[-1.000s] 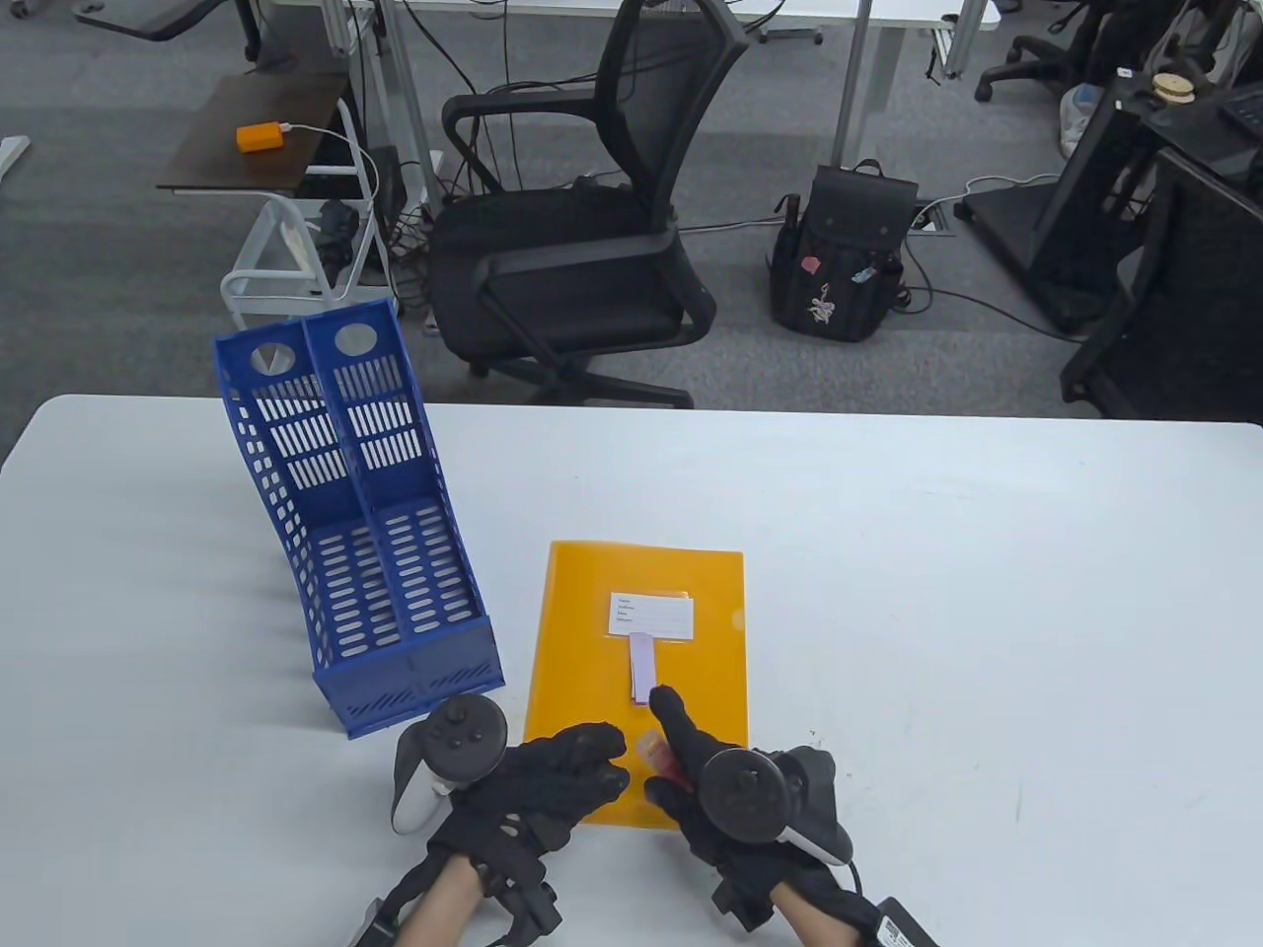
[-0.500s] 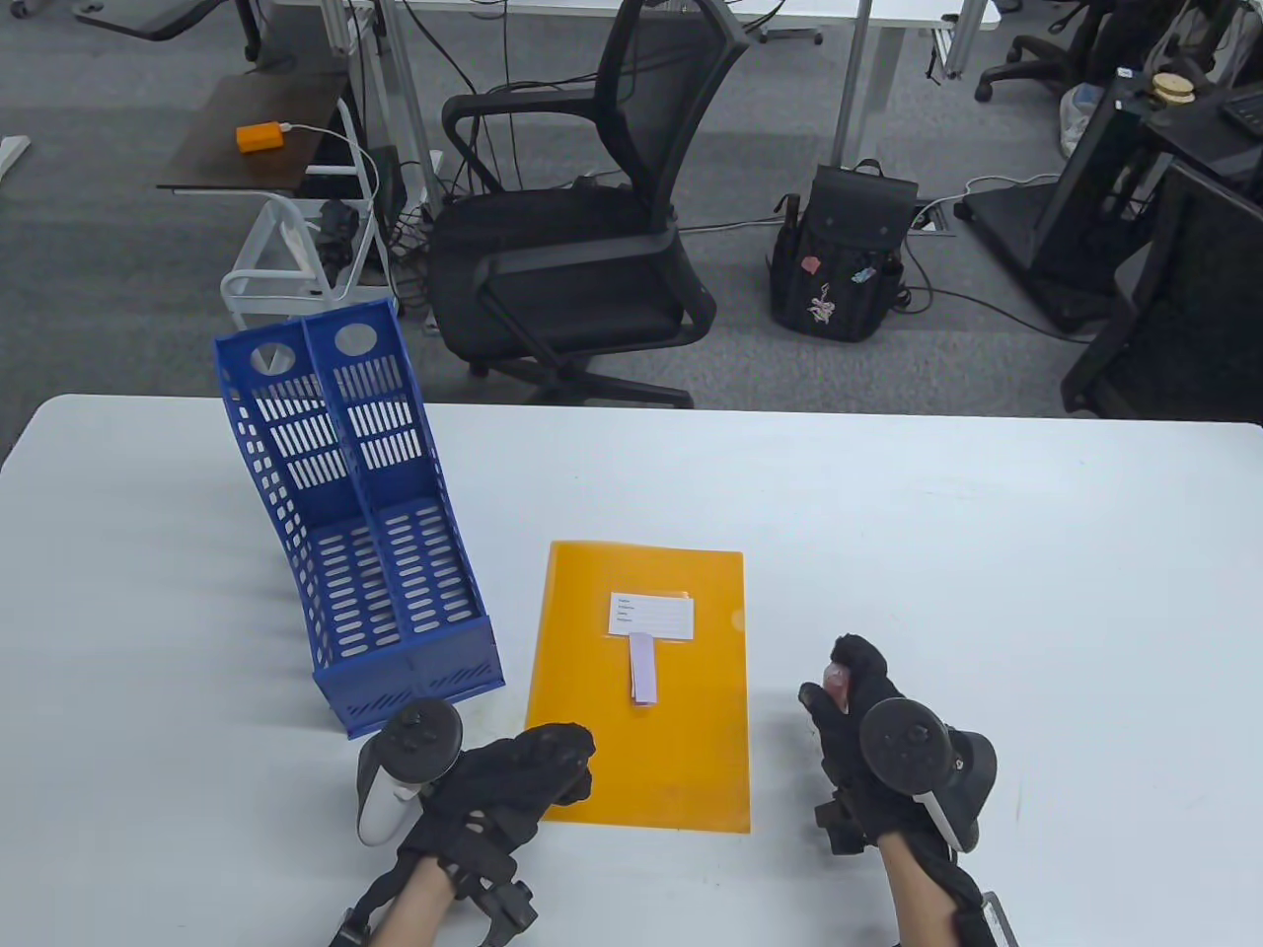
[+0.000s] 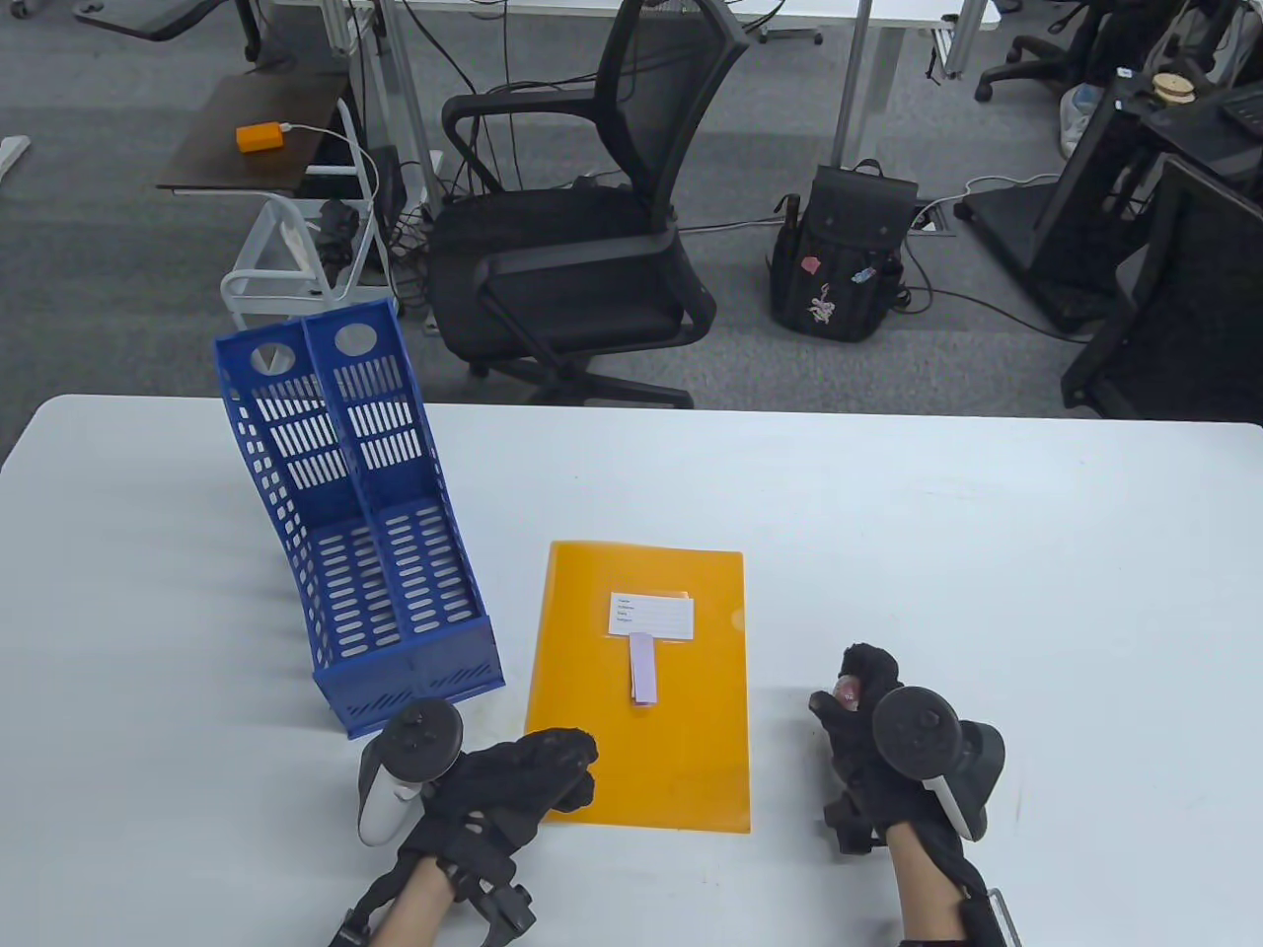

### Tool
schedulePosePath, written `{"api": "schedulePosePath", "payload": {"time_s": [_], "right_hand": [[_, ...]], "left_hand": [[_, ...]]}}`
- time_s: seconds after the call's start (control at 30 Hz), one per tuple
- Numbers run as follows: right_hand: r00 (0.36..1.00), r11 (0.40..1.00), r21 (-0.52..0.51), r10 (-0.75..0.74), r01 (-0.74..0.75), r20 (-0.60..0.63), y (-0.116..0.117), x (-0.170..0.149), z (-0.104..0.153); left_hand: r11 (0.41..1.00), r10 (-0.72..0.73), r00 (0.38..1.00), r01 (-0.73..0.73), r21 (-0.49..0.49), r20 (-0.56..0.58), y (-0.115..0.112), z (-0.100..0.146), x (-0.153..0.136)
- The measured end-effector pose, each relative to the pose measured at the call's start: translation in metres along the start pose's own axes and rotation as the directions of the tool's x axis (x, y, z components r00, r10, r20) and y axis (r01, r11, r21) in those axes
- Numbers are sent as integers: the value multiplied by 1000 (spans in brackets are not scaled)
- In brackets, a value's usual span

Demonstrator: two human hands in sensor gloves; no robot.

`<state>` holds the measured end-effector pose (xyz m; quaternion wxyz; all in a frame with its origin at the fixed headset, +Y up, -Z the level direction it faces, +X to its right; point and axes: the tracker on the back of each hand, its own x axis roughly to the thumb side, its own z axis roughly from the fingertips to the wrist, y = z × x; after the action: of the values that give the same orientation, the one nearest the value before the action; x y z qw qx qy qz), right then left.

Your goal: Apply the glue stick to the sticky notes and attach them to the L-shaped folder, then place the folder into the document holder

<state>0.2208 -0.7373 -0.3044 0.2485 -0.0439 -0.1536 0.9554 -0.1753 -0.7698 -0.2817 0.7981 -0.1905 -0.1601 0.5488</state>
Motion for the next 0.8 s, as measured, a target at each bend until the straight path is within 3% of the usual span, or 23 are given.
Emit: {"api": "schedulePosePath", "payload": {"time_s": [0.8], "right_hand": [[999,998,42,38,-37,-33,4,-3,0]], "left_hand": [[1000,0,1000,0,-22,-22,-1,-1,-1]]}}
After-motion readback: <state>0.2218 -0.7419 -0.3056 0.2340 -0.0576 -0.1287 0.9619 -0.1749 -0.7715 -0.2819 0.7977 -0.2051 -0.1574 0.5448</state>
